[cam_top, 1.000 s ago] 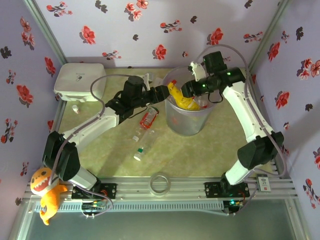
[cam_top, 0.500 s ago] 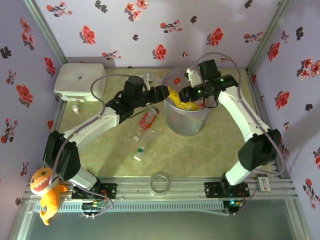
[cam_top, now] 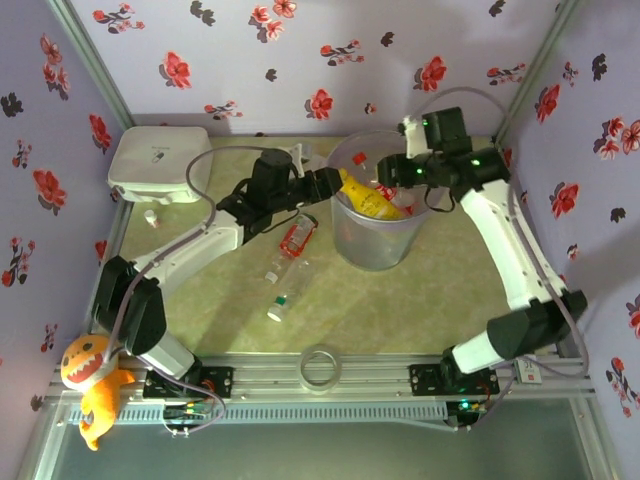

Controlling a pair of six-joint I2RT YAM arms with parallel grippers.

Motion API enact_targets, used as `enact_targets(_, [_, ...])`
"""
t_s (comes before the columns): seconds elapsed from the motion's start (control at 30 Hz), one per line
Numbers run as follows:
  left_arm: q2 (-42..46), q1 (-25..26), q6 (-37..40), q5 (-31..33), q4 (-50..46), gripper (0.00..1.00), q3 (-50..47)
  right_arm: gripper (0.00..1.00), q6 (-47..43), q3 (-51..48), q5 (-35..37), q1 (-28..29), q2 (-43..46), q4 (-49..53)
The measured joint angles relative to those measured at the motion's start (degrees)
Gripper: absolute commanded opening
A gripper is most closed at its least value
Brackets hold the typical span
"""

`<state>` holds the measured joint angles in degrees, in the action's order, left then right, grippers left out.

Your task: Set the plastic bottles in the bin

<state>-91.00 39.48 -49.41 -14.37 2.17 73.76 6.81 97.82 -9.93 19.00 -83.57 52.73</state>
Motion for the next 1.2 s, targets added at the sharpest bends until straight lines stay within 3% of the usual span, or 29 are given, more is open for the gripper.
enact_targets(0.27, [-2.3, 0.4, 0.0, -0.1, 0.2, 0.51, 2.2, 0.58, 3.8, -2.4, 7.0, -3.7, 10.7, -2.2])
enact_targets(0.73, [-14.1, 6.8, -0.2, -1.8, 1.3, 0.53, 14.8, 0.59, 5.5, -6.0, 7.2, -3.9, 10.7, -3.7])
enact_targets(1.07, [-15.1, 7.0, 3.8, -3.5, -4.3, 0.83, 17.2, 0.60, 5.7, -6.1, 7.2, -3.9, 10.7, -4.1])
enact_targets(1.2, [-13.1, 5.2, 6.2, -3.7, -7.1, 0.90, 16.5, 0.61, 5.7, -6.1, 7.2, -3.9, 10.7, -4.9])
